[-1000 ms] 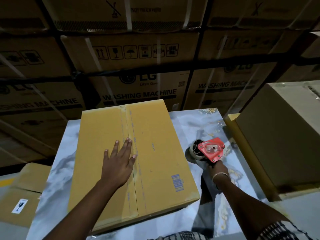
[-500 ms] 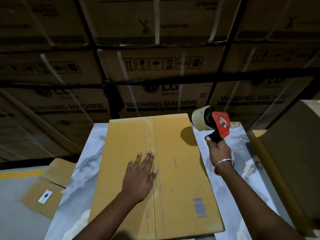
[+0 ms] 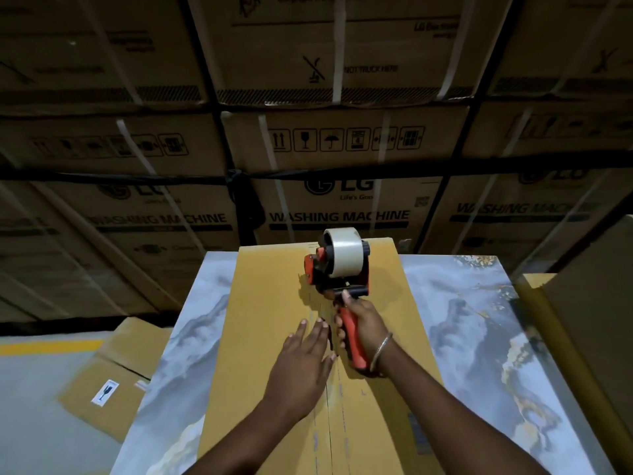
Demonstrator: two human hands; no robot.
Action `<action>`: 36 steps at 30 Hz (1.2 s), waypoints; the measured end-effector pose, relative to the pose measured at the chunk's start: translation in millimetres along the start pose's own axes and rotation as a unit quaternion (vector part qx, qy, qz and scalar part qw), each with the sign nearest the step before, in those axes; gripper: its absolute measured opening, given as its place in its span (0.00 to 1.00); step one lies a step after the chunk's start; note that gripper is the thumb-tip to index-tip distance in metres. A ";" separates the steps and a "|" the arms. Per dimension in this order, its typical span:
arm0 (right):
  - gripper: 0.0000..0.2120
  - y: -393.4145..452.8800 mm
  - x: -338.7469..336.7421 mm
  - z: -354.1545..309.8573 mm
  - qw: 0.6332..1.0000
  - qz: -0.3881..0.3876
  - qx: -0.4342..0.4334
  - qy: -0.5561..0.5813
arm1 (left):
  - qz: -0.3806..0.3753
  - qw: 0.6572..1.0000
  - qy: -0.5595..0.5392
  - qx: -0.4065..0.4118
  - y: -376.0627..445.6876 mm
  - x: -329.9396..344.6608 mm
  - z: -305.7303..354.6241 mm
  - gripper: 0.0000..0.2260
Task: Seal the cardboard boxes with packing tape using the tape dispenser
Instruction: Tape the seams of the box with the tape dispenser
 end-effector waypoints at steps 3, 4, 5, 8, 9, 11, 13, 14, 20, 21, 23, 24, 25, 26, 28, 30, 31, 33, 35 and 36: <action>0.21 3.3 -4.7 1.6 1.000 -0.021 -0.001 0.021 | 0.016 0.998 -0.052 -0.004 3.0 -1.3 -8.6 0.26; 0.21 3.4 -7.5 2.2 0.999 -0.024 0.000 0.030 | 0.037 0.996 -0.076 -0.002 5.8 -5.3 -12.2 0.24; 0.22 3.2 -10.2 3.6 0.999 -0.024 0.001 0.038 | 0.060 0.993 -0.105 -0.004 10.1 -10.4 -16.8 0.21; 0.20 0.2 -15.1 6.9 0.997 -0.014 0.005 0.069 | 0.076 0.949 -0.299 -0.066 35.2 -22.8 -38.0 0.11; 0.20 -1.0 -16.2 7.4 0.997 -0.012 0.006 0.080 | 0.057 0.911 -0.396 -0.103 45.3 -27.3 -43.9 0.10; 0.21 -2.6 -17.9 7.0 0.995 -0.017 0.006 0.097 | 0.025 0.830 -0.531 -0.170 67.0 -33.2 -52.0 0.09; 0.24 -2.5 -18.4 5.7 0.995 -0.033 -0.003 0.098 | -0.026 0.754 -0.614 -0.234 85.6 -35.0 -53.2 0.13; 0.27 -2.3 -18.0 5.0 0.995 -0.045 -0.013 0.092 | -0.054 0.721 -0.641 -0.258 90.6 -35.0 -51.7 0.17; 0.32 -3.4 -15.0 5.1 0.995 -0.077 -0.041 0.049 | -0.158 0.647 -0.686 -0.293 102.0 -37.7 -46.8 0.22; 0.31 -3.1 -15.1 5.4 0.995 -0.078 -0.041 0.046 | -0.173 0.646 -0.683 -0.296 102.6 -38.2 -46.3 0.20; 0.27 -2.6 -15.2 5.2 0.995 -0.079 -0.041 0.041 | -0.185 0.638 -0.682 -0.305 101.9 -42.1 -44.2 0.14; 0.24 -2.8 -15.6 4.9 0.995 -0.077 -0.040 0.040 | -0.186 0.635 -0.681 -0.314 101.6 -41.9 -44.6 0.13; 0.22 -2.8 -15.8 4.5 0.996 -0.075 -0.042 0.039 | -0.185 0.633 -0.680 -0.321 101.6 -41.3 -45.4 0.12; 0.21 -2.7 -16.0 4.2 0.996 -0.073 -0.043 0.038 | -0.183 0.629 -0.682 -0.327 100.6 -42.0 -45.4 0.12; 0.18 -2.8 -15.6 3.3 0.996 -0.071 -0.046 0.028 | -0.183 0.618 -0.689 -0.332 101.0 -40.9 -46.5 0.13; 0.16 -3.4 -14.6 2.7 0.996 -0.070 -0.046 0.015 | -0.189 0.606 -0.697 -0.333 102.1 -40.5 -48.5 0.16; 0.16 -3.7 -14.1 2.6 0.997 -0.069 -0.044 0.012 | -0.191 0.598 -0.703 -0.334 103.6 -39.4 -50.6 0.17; 0.16 -4.0 -13.5 2.2 0.997 -0.067 -0.041 0.009 | -0.193 0.580 -0.718 -0.332 107.8 -36.4 -55.5 0.19; 0.16 -4.3 -12.8 1.7 0.997 -0.065 -0.041 0.006 | -0.201 0.575 -0.725 -0.323 111.8 -36.5 -56.8 0.23; 0.17 -4.6 -12.3 1.2 0.997 -0.063 -0.041 0.003 | -0.202 0.590 -0.712 -0.321 114.8 -36.6 -57.3 0.21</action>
Point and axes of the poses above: each hand's wrist, its own y-axis towards the middle knuckle, its own x-axis out of the palm, z = x × y, the point moved 5 cm from there along y, towards the middle knuckle, and after that the axes turned 7 degrees about y, right-handed, at the moved point
